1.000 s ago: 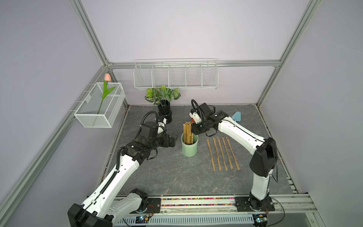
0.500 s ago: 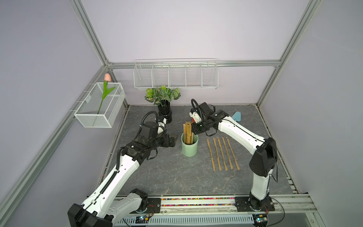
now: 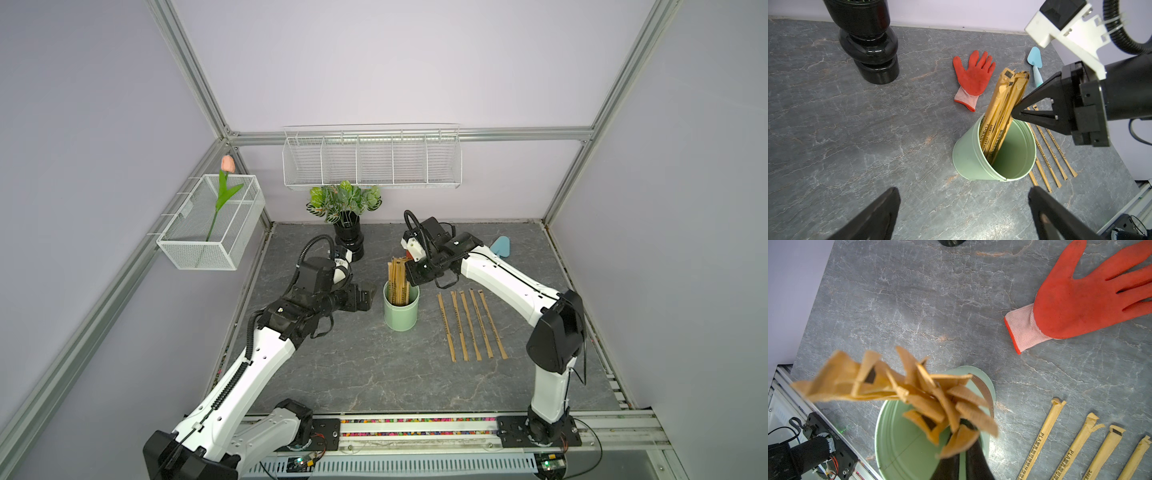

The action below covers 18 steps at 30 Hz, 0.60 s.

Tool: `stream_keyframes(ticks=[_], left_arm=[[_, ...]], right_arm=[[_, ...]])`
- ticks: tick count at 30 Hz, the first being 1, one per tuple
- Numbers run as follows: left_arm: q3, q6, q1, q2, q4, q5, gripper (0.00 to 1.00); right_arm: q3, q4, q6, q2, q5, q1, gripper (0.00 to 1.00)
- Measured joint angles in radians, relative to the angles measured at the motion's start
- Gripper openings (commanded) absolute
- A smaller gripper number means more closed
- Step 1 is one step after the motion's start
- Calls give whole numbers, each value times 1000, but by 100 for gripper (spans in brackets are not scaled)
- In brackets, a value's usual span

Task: Take the straws out of the storage container
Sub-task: Pick up the straw from the container.

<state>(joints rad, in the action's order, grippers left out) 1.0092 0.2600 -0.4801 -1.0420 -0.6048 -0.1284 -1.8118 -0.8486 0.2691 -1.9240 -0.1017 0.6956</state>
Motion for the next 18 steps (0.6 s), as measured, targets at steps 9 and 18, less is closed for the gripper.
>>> stream_keyframes(ticks=[9,18], left_arm=[[0,0,0,0,0,0,100],[0,0,0,0,0,0,100]], right_arm=[[25,0,-7,54,4,0,8],[56,9,-23,122,4,1,8]])
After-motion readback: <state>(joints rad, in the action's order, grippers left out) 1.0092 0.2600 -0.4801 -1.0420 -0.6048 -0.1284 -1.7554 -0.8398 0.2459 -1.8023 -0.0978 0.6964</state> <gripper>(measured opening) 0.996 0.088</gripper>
